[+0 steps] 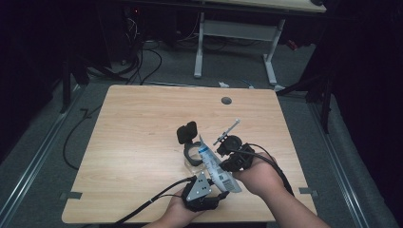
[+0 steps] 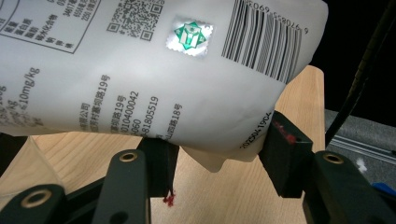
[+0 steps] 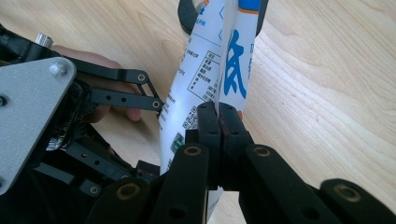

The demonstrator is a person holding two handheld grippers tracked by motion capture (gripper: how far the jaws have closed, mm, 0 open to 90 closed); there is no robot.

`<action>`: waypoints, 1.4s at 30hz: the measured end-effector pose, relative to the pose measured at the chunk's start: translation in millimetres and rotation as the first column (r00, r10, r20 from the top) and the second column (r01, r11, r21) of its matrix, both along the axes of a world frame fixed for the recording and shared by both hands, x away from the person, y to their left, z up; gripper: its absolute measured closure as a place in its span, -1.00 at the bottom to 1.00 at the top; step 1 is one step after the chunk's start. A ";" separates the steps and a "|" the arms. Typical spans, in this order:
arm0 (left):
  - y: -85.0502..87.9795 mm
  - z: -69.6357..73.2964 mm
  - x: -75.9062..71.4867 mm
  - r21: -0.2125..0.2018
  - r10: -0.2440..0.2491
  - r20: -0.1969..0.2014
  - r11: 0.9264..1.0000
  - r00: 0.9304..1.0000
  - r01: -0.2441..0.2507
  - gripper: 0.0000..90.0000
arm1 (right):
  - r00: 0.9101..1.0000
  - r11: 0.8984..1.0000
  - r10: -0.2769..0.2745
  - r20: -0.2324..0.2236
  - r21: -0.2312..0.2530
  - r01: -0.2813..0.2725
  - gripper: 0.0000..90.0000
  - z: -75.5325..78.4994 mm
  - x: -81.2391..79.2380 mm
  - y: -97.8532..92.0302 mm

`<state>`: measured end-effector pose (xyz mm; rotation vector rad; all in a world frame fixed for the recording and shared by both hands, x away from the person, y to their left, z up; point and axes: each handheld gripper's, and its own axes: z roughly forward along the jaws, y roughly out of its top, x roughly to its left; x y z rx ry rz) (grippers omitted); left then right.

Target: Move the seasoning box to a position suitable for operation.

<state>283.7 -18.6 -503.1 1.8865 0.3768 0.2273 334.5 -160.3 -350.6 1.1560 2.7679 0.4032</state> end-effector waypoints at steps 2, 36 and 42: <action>-0.1 0.9 0.7 -0.002 -0.002 -0.003 1.000 1.000 0.002 0.13 | 1.000 1.000 -0.001 -0.001 0.001 0.001 1.00 0.9 0.8 -0.3; 5.9 5.3 5.3 -0.050 0.087 0.033 0.995 0.996 -0.085 0.17 | 0.999 0.999 0.034 0.013 -0.033 -0.033 1.00 6.2 22.4 14.7; 6.4 6.4 7.2 -0.054 0.089 0.031 0.995 0.996 -0.088 0.17 | 0.999 0.999 0.039 0.012 -0.039 -0.038 1.00 6.4 25.8 16.4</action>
